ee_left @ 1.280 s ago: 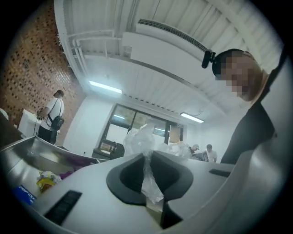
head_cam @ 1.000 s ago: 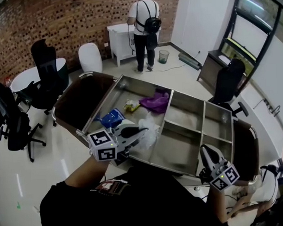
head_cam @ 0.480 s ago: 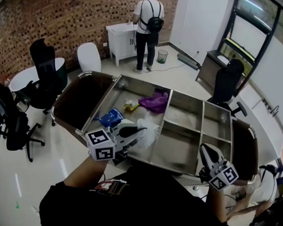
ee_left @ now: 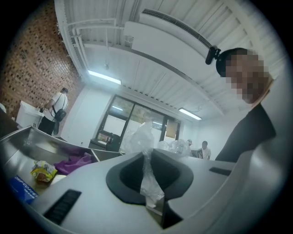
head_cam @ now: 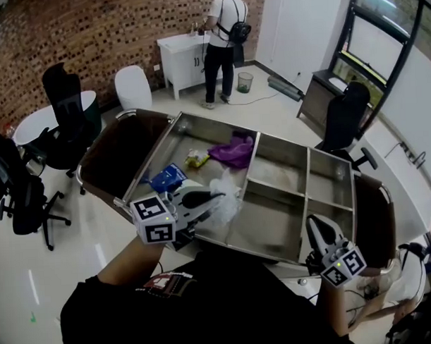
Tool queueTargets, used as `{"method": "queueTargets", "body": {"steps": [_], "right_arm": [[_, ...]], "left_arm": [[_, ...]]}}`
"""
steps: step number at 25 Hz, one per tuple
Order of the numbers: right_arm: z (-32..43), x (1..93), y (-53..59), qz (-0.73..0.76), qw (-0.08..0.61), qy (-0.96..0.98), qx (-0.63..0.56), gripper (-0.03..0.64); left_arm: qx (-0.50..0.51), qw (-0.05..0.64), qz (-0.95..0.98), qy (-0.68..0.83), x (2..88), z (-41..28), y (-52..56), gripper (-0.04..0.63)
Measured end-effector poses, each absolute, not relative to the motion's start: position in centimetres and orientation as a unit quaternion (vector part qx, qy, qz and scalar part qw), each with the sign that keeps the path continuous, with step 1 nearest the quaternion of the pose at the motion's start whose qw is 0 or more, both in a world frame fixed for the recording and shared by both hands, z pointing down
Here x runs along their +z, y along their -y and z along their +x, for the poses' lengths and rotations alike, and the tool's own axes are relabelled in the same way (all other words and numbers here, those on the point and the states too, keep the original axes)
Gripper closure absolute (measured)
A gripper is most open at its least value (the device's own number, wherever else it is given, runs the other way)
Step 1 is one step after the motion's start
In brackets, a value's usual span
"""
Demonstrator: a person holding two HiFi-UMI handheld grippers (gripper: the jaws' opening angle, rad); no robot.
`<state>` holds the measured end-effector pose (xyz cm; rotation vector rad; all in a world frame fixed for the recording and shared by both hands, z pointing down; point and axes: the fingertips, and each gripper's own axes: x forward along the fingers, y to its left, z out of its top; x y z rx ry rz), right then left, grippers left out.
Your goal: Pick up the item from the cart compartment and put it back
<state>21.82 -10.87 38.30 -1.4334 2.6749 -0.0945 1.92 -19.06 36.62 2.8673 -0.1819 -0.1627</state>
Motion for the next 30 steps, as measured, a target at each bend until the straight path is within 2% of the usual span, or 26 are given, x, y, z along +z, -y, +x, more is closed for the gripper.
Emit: {"method": "queueTargets", "body": {"steps": [8, 17, 20, 24, 26, 28, 30], "right_arm": [[27.1, 37.7, 8.6, -0.506, 0.071, -0.859, -0.021, 0.595], [38.7, 37.7, 0.2, -0.574, 0.106, -0.812, -0.008, 0.595], [41.4, 39.5, -2.8, -0.59, 0.113, -0.799, -0.016, 0.595], [45.1, 41.5, -6.6, -0.615, 0.125, -0.778, -0.025, 0.595], [46.1, 42.1, -8.3, -0.625, 0.129, -0.769, -0.029, 0.595], [46.9, 42.4, -9.7, -0.633, 0.132, -0.762, -0.03, 0.595], [47.5, 42.6, -10.6, -0.64, 0.137, -0.755, -0.031, 0.595]], "left_arm": [[-0.024, 0.108, 0.993, 0.036, 35.4, 6.8, 17.5, 0.578], [0.044, 0.077, 0.996, -0.01, 36.1, 21.3, 12.9, 0.578], [0.106, 0.046, 0.993, -0.015, 39.1, 27.5, 11.5, 0.578], [0.264, -0.052, 0.963, -0.005, 46.4, 34.0, 10.9, 0.577], [0.331, -0.072, 0.941, -0.014, 49.8, 35.7, 10.3, 0.568], [0.369, -0.08, 0.925, -0.034, 51.5, 36.8, 9.1, 0.523], [0.396, -0.076, 0.914, -0.05, 52.6, 37.2, 8.4, 0.395]]}}
